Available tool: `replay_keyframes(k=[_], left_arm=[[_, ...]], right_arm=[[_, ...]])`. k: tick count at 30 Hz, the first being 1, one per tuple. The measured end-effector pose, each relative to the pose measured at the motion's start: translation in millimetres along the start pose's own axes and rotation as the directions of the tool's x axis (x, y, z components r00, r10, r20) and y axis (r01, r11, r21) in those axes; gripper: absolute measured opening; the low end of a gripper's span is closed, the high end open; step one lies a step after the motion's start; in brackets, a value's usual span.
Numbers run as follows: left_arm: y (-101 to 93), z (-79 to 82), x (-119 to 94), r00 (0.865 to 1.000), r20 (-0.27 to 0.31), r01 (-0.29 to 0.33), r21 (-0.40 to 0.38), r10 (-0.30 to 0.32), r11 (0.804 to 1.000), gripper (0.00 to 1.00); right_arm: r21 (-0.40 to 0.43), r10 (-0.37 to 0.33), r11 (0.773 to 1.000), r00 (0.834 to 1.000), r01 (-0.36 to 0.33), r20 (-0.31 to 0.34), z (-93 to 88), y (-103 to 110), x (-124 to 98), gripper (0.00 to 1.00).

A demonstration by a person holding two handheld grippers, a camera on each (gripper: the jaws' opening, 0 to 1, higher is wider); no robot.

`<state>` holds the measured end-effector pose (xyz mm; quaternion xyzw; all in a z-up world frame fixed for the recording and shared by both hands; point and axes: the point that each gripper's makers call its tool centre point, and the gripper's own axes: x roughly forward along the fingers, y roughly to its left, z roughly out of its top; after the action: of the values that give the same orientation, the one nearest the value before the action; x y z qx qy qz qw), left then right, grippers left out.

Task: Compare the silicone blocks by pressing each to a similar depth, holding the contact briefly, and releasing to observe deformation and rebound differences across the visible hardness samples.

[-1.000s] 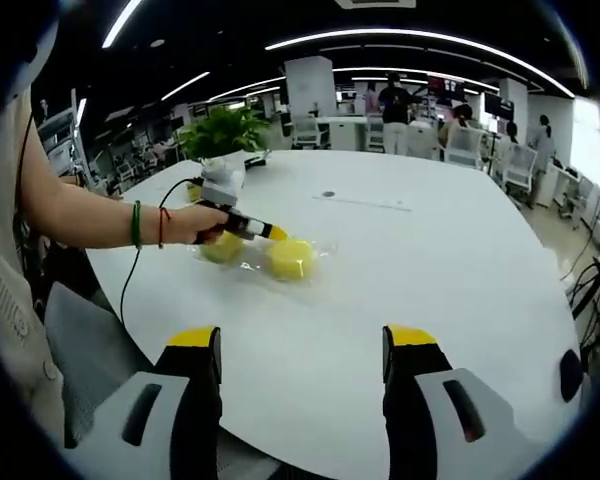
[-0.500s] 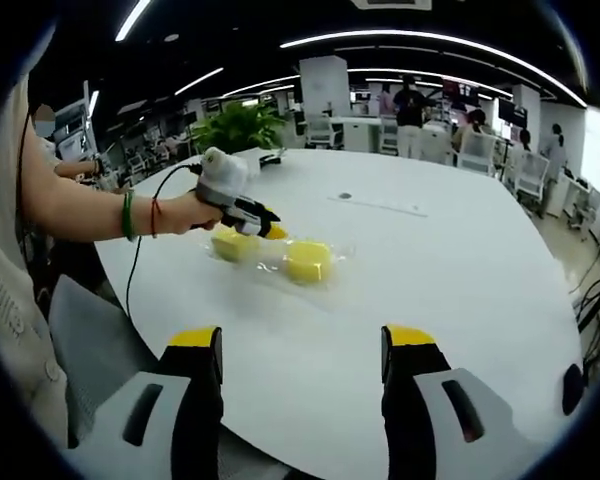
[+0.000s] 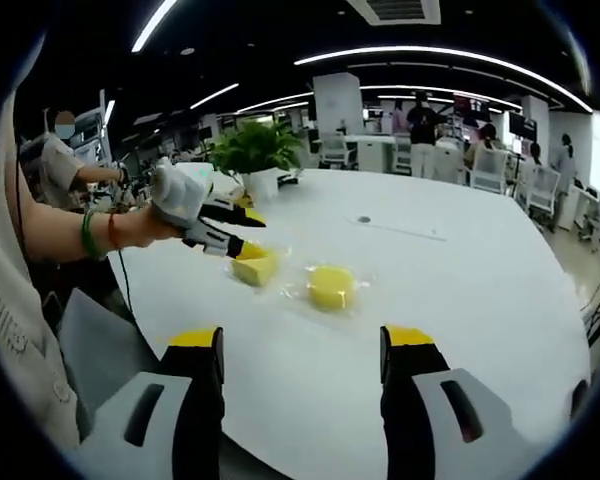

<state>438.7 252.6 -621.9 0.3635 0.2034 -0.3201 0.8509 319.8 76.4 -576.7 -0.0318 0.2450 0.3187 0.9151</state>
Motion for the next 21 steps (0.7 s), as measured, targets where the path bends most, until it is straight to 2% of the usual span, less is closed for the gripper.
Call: replay_keyframes(k=[3, 5, 9, 12, 17, 21], left_arm=[[-7.6, 3.6, -24.7, 1.000, 0.018, -0.010, 0.027, 0.010, 1.000, 0.36], [-12.1, 5.8, -41.8, 0.999, 0.043, -0.010, 0.011, 0.010, 1.000, 0.38], [-15.6, -0.8, -70.5, 0.998, 0.057, -0.036, -0.038, 0.038, 0.999, 0.40], [-16.4, -11.8, -90.6, 0.997, 0.056, -0.056, -0.100, 0.062, 0.993, 0.42], [-12.9, -42.6, -130.7, 0.995, 0.020, -0.090, -0.167, 0.095, 0.982, 0.47], [-11.1, -63.7, -153.0, 0.994, 0.022, -0.099, -0.280, 0.109, 0.955, 0.61]], right_arm=[[-0.007, 0.009, 1.000, 1.000, -0.009, 0.013, 4.8, 5.5, 0.6, 0.57], [-0.013, 0.018, 1.000, 1.000, -0.018, 0.024, 7.5, 10.3, 0.5, 0.57], [-0.021, 0.030, 0.999, 0.999, -0.029, 0.035, 9.5, 17.8, -1.0, 0.58], [-0.018, 0.040, 0.999, 0.998, -0.039, 0.039, 8.3, 22.9, -3.0, 0.60], [-0.032, 0.044, 0.999, 0.999, -0.044, 0.016, 1.7, 27.1, -13.3, 0.64], [-0.005, 0.036, 0.999, 0.999, -0.036, 0.021, -3.6, 23.9, -19.4, 0.68]])
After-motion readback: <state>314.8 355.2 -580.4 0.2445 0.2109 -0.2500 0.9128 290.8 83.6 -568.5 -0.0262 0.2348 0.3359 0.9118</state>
